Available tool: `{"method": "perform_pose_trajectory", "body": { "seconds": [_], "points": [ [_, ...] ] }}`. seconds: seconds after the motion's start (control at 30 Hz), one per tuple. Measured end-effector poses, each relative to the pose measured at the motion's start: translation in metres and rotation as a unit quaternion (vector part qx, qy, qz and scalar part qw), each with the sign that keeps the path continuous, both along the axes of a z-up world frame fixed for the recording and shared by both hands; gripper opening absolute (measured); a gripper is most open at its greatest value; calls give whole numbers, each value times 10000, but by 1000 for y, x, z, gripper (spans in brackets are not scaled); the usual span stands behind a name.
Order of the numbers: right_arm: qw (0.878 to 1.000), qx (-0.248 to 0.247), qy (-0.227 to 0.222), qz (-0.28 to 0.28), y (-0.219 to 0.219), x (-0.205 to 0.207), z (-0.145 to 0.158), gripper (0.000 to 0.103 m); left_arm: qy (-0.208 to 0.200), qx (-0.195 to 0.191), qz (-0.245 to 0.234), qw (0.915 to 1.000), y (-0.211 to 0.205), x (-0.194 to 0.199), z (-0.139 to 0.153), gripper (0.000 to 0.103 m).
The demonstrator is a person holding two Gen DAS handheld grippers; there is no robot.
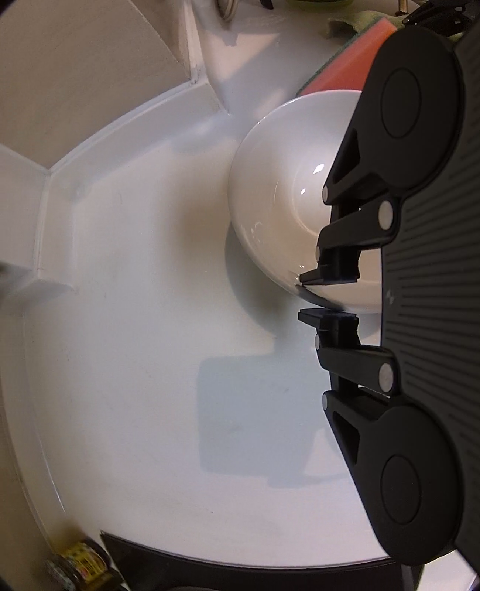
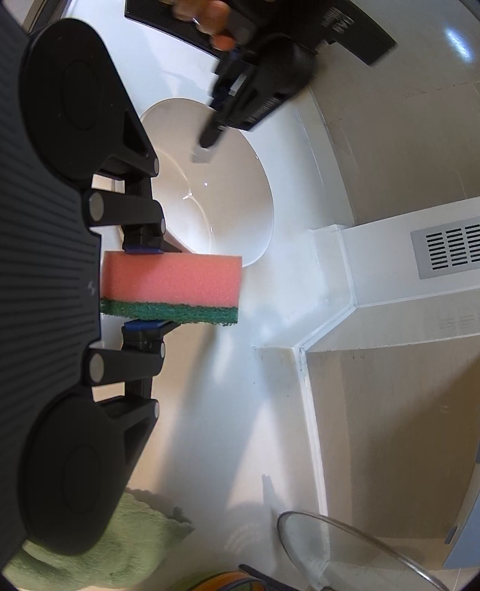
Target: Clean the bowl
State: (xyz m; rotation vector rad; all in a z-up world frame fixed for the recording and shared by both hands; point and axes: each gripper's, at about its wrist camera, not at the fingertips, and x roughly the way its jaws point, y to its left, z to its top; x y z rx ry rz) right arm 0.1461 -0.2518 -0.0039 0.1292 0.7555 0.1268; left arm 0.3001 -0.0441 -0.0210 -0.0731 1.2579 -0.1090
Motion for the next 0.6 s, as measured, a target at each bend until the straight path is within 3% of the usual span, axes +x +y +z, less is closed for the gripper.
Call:
{"method": "perform_pose_trajectory", "body": {
  "seconds": [0.27,0.47,0.6],
  "points": [
    [10000,51,1,-46,3,-11,-2,27,-304,295,-240,9988,-7,-23,0,7],
    [9997,-91,-103,198,15,15,-3,27,-546,410,287,9973,15,-39,-8,5],
    [9977,-121,-114,653,26,39,-6,27,-468,317,756,9955,26,-35,-12,4]
  ]
}}
